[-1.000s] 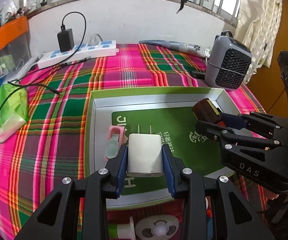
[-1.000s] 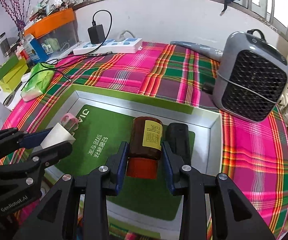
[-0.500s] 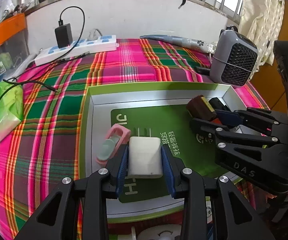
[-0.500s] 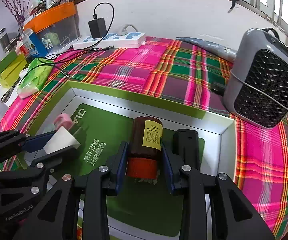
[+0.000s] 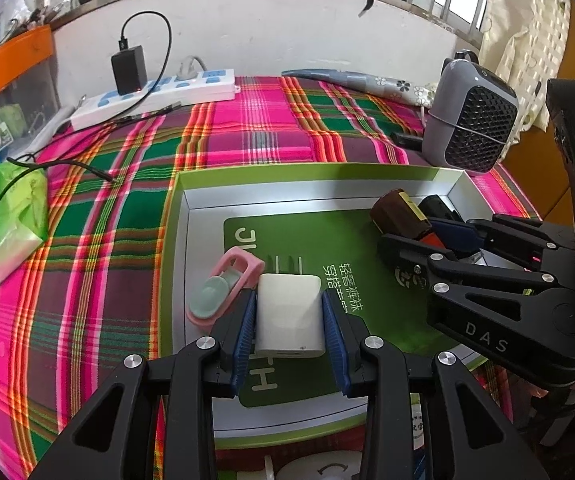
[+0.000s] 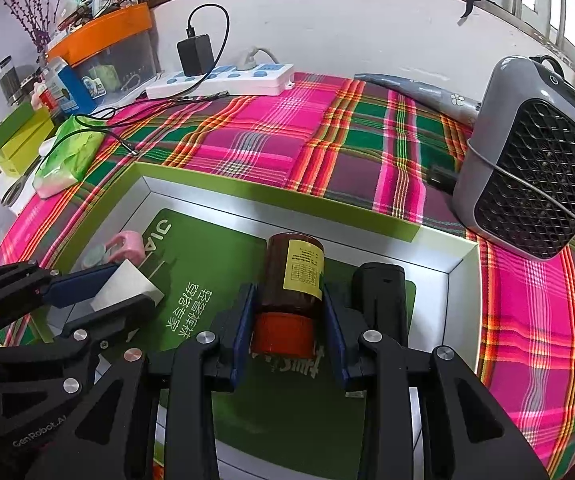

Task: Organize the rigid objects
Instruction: 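Lift charger and brown bottle and carry both into the green box tray, then lower charger and bottle onto the tray floor and open both grippers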

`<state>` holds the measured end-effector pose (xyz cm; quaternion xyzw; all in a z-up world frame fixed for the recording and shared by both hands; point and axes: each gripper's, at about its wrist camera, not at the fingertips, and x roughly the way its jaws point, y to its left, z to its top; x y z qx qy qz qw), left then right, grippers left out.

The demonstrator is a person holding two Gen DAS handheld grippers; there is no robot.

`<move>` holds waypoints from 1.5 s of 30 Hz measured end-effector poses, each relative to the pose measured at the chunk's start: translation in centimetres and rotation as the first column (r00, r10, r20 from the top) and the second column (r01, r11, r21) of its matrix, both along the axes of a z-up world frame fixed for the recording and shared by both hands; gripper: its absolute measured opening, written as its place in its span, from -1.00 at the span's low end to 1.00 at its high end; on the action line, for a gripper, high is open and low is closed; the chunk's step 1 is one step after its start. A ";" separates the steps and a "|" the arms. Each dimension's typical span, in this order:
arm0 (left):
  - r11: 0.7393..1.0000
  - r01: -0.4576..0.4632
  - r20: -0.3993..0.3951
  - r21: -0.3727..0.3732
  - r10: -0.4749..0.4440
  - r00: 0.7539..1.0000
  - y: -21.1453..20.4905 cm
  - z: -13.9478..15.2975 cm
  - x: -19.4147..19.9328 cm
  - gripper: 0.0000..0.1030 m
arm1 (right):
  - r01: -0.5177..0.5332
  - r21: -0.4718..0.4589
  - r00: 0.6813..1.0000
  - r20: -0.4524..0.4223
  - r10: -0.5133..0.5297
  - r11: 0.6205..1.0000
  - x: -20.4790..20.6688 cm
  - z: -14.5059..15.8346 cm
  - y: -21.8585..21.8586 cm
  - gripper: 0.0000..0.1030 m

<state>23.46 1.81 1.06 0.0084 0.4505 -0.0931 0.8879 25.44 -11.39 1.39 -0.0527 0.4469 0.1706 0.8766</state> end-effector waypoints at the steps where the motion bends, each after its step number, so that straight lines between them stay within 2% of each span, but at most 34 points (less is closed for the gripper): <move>1: 1.000 -0.001 0.000 0.004 0.001 1.000 0.0 0.0 0.0 -0.36 | 0.000 0.001 1.000 -0.001 0.000 1.000 0.0 0.0 0.0 -0.32; 12: 1.000 -0.001 0.006 0.012 0.001 1.000 0.0 0.1 -0.2 -0.36 | 0.000 0.022 1.000 -0.005 0.000 1.000 -0.1 0.0 -0.1 -0.31; 17: 1.000 0.000 0.012 0.016 0.000 1.000 -0.1 0.3 -0.4 -0.36 | 0.000 0.031 1.000 -0.003 0.000 1.000 -0.3 0.0 -0.1 -0.13; 30: 1.000 -0.006 0.025 0.024 0.005 1.000 -0.1 0.7 -1.1 -0.34 | 0.005 0.030 1.000 0.009 -0.005 1.000 -0.7 0.4 0.0 -0.12; 34: 1.000 -0.006 0.033 0.027 0.005 0.999 -0.1 0.9 -1.4 -0.24 | 0.010 0.039 1.000 0.015 -0.011 0.999 -1.0 0.7 -0.1 -0.11; 45: 0.999 -0.018 0.046 0.037 0.017 0.999 0.0 1.5 -2.6 -0.24 | 0.022 0.040 0.999 0.029 -0.023 0.999 -2.0 1.4 -0.2 -0.09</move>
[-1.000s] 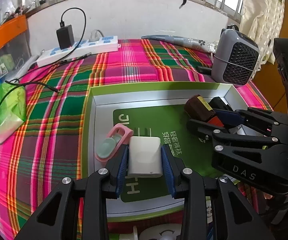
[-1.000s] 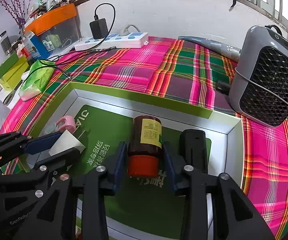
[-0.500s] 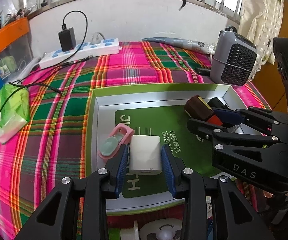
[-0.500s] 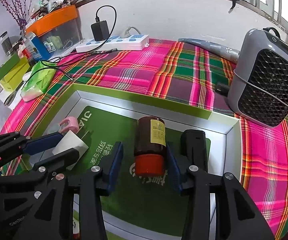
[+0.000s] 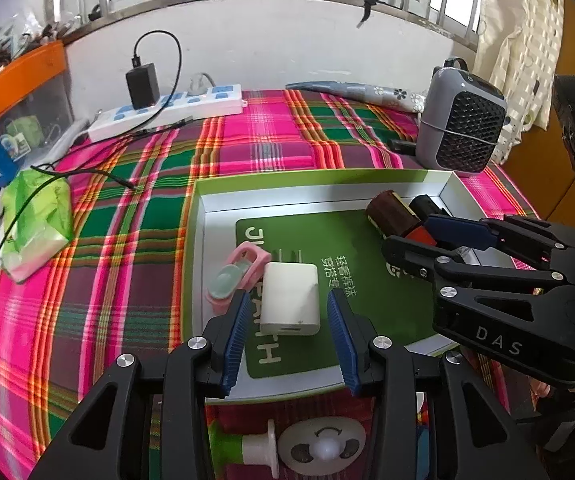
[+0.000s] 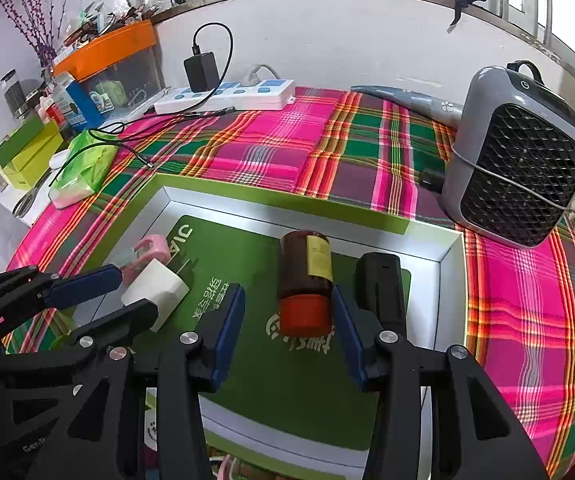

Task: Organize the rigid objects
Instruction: 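Lower charger and bottle onto the tray floor and open both grippers, then withdraw both open grippers from the tray toward the loose table objects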

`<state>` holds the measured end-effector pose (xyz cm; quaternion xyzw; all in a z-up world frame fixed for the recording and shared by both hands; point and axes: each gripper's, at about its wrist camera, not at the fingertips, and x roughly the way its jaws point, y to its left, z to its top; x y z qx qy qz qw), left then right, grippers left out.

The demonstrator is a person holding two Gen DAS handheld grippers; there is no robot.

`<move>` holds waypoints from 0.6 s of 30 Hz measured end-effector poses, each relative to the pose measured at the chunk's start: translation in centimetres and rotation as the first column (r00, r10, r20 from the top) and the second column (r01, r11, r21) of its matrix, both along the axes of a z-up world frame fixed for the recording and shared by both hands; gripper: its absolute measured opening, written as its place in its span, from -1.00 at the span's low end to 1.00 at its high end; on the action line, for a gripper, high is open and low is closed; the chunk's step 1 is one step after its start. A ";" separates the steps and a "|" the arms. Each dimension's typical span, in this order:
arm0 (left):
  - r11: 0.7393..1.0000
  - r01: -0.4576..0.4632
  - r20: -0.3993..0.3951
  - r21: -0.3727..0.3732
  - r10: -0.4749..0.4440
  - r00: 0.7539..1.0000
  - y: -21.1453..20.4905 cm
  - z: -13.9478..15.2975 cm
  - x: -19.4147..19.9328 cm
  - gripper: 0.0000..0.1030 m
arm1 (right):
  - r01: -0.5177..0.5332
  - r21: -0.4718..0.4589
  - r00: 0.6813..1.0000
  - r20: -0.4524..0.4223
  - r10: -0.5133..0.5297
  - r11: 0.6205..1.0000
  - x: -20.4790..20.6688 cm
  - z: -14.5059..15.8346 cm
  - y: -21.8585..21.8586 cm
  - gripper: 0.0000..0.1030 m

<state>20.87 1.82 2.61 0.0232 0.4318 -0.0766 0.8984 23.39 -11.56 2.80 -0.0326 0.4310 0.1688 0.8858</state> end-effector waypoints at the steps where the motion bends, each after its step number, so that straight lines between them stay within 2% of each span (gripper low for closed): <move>1: 1.000 0.001 0.006 0.003 -0.001 1.000 0.0 0.1 -0.2 -0.24 | 0.000 0.000 1.000 0.001 0.000 1.000 -0.1 0.0 0.0 -0.09; 18: 1.000 -0.001 0.051 0.012 0.000 0.999 0.4 1.7 -3.3 -0.24 | 0.033 0.035 0.999 0.031 -0.034 0.999 -3.2 1.4 -1.0 -0.09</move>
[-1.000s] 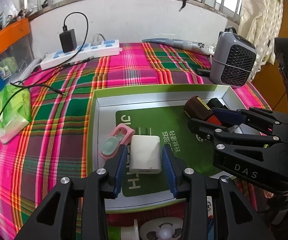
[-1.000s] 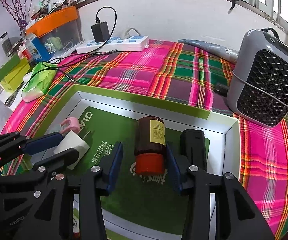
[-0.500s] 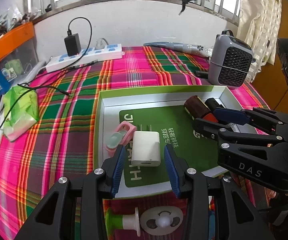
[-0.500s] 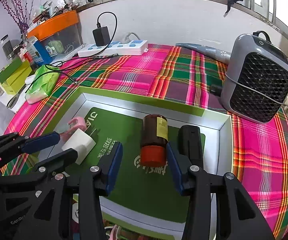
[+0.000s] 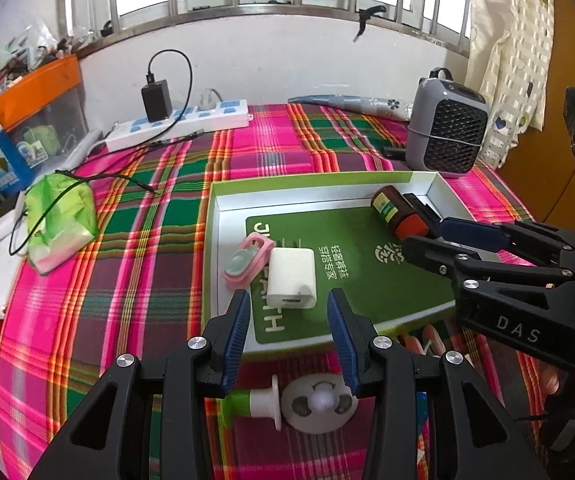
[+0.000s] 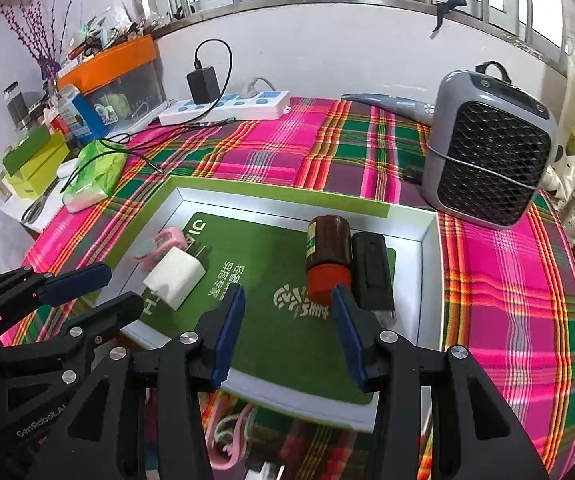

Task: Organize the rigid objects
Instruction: 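Withdraw both open grippers from the tray toward the loose table objects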

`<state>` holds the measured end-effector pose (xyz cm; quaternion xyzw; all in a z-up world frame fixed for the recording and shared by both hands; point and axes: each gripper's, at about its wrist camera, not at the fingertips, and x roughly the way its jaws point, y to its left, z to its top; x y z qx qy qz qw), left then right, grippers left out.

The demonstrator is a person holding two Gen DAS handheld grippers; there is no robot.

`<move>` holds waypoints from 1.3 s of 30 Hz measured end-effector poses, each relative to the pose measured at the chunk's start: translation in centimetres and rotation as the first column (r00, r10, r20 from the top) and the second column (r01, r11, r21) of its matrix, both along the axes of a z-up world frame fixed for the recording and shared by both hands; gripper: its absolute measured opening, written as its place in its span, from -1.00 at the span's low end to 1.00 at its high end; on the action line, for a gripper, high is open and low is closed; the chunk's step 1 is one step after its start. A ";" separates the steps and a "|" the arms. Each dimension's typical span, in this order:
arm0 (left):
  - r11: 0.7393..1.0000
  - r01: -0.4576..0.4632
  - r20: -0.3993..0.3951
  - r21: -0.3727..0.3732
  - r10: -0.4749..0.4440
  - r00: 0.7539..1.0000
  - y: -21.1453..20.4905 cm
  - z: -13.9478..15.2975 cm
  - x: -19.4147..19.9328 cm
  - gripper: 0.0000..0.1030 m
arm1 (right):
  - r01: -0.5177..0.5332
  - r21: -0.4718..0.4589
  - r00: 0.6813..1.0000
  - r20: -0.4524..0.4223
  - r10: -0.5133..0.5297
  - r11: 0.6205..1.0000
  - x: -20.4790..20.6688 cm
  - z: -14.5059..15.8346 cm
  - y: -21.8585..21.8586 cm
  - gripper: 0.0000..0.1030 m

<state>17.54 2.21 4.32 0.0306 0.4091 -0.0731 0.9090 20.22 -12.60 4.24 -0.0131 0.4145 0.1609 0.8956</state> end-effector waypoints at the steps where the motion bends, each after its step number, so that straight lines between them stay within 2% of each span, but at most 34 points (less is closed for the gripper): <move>1: 1.000 -0.003 0.001 0.000 0.003 1.000 0.1 0.1 -0.2 -0.23 | 0.000 0.002 1.000 0.003 0.000 1.000 -0.2 0.1 0.0 -0.09; 4: 1.000 -0.012 0.013 0.016 0.012 1.000 0.2 0.3 -1.0 -0.24 | -0.003 -0.002 1.000 0.018 0.003 1.000 -1.0 0.6 -0.1 -0.09; 19: 1.000 -0.021 0.026 -0.005 0.021 0.999 1.2 0.5 -4.7 -0.24 | 0.022 0.010 0.999 0.029 -0.023 1.000 -5.3 1.0 -0.7 -0.09; 23: 0.999 -0.034 0.042 0.025 0.033 0.999 1.5 0.4 -5.7 -0.24 | 0.027 0.005 0.999 0.033 -0.027 1.000 -6.7 0.8 -0.8 -0.09; 39: 0.996 -0.062 0.028 -0.058 0.063 0.998 3.9 -0.3 -7.7 -0.24 | 0.063 0.005 0.998 0.008 -0.063 0.998 -11.3 -0.8 -1.7 -0.09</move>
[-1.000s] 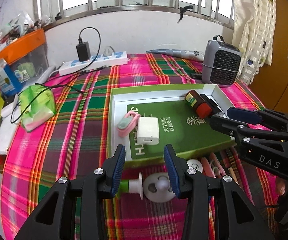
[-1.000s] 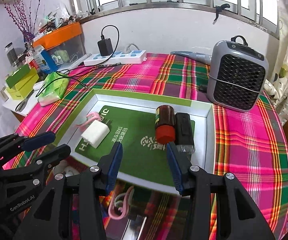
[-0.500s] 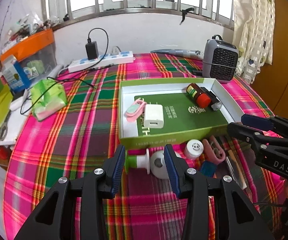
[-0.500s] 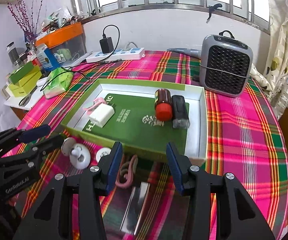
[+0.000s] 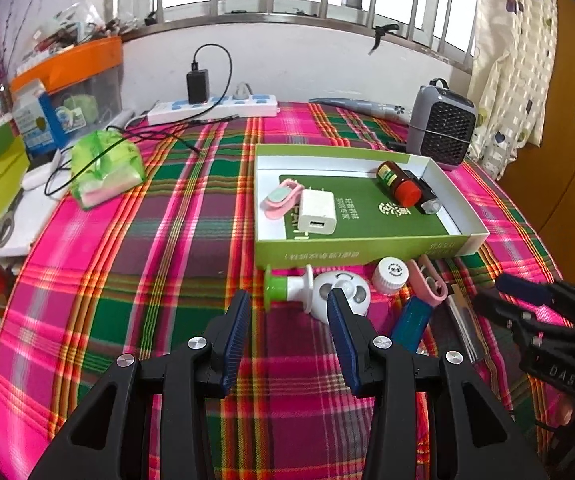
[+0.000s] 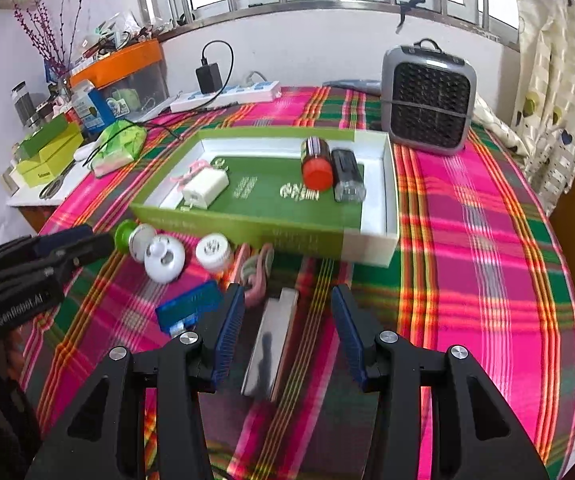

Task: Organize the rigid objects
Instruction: 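Withdraw both open grippers from the tray toward the loose table objects, then close right gripper on the white-silver rectangular power bank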

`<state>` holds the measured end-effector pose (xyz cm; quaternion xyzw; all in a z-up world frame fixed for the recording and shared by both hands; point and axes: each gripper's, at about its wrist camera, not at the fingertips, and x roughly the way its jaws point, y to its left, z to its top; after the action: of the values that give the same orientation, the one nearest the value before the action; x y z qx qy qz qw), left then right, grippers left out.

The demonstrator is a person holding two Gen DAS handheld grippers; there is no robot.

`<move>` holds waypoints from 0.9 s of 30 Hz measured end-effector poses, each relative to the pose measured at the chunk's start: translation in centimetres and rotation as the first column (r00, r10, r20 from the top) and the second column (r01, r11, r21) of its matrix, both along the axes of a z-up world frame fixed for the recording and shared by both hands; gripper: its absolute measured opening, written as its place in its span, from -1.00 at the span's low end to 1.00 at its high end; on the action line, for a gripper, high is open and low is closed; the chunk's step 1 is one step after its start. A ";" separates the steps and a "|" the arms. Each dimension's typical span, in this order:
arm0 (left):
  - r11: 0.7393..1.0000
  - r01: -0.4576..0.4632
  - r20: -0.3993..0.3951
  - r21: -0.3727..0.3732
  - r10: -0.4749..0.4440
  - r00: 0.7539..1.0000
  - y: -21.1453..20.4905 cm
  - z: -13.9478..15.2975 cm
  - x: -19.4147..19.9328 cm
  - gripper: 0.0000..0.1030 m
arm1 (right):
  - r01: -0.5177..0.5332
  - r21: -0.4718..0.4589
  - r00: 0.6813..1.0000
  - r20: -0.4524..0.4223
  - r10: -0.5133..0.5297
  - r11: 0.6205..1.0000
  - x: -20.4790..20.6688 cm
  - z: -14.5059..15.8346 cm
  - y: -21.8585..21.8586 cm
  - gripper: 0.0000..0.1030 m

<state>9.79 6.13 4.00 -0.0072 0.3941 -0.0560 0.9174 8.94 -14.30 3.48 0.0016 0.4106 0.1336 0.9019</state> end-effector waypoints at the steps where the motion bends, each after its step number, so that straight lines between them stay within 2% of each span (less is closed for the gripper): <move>1: 1.000 -0.001 -0.003 -0.006 0.001 1.000 0.2 -0.1 -0.1 -0.24 | -0.003 0.001 1.000 -0.006 0.003 1.000 -0.2 -0.2 0.1 -0.09; 18: 0.999 -0.016 -0.027 -0.028 0.015 1.000 1.5 -1.1 -0.7 -0.24 | -0.005 -0.086 0.998 -0.065 0.000 0.996 -0.7 -2.9 2.1 -0.09; 27: 0.999 0.028 -0.034 -0.035 -0.029 0.999 0.4 -1.0 -1.0 -0.24 | 0.002 -0.097 0.998 -0.055 -0.007 0.995 -0.6 -3.0 1.9 -0.09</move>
<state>8.84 6.50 3.02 -0.0183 0.4088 -0.0756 0.9093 8.36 -12.37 0.48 -0.0375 0.4414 0.1114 0.8896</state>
